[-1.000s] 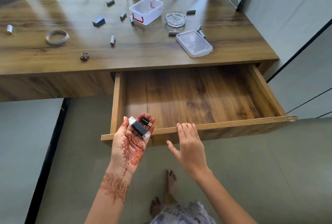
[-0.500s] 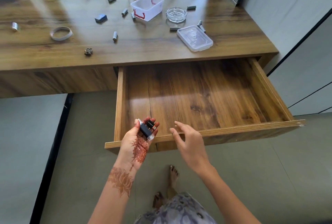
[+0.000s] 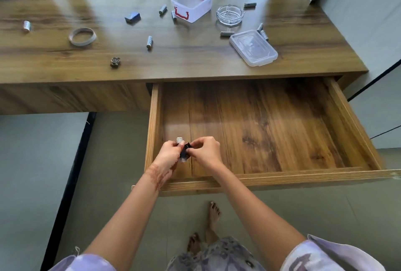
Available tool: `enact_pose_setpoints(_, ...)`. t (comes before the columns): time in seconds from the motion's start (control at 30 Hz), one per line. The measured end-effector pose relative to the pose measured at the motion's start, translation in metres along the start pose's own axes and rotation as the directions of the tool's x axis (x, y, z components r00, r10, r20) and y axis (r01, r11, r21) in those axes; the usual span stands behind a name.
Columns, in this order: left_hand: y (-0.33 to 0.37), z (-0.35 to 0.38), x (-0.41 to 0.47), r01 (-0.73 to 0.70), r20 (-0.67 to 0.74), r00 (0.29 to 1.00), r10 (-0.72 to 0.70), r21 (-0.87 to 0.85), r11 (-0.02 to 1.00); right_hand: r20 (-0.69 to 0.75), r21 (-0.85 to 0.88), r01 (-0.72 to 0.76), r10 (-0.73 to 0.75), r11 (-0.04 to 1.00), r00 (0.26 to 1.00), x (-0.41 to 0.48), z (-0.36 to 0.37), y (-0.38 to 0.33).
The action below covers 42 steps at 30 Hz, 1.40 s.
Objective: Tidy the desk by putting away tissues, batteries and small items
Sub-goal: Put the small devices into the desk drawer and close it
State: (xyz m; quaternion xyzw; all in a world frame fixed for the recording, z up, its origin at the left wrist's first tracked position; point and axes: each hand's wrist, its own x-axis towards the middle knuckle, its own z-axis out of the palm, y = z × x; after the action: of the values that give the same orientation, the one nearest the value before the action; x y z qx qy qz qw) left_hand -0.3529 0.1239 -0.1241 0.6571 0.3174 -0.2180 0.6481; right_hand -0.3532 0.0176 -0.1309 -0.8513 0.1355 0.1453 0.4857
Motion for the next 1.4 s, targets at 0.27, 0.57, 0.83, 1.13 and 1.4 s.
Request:
enact_pose_setpoints(0.27, -0.013, 0.011, 0.038, 0.012, -0.332, 0.942, 0.054, 0.192, 0.981, 0.068, 0.091, -0.334, 0.329, 0.938, 0.942, 0.033, 0.019, 0.013)
enact_pose_setpoints(0.57, -0.019, 0.016, 0.046, -0.053, -0.392, 0.899, 0.198, 0.351, 0.935, 0.057, 0.096, -0.364, 0.360, 0.926, 0.931, 0.042, 0.020, 0.020)
enact_pose_setpoints(0.83, -0.008, 0.012, 0.006, -0.279, -0.244, 0.813, 0.529, 0.634, 0.721, -0.030, 0.050, -0.158, 0.160, 0.986, 0.987, 0.021, 0.010, 0.016)
enact_pose_setpoints(1.13, -0.051, -0.002, -0.056, -0.513, 0.065, 0.621, 0.781, 0.787, 0.343, -0.018, -0.334, 0.275, -0.298, 0.901, 0.954, -0.055, -0.026, 0.024)
enact_pose_setpoints(1.4, -0.111, -0.006, -0.082, -0.505, 0.233, 0.538, 0.810, 0.858, 0.089, -0.142, -0.644, 0.324, -0.524, 0.694, 0.840, -0.116, -0.028, 0.093)
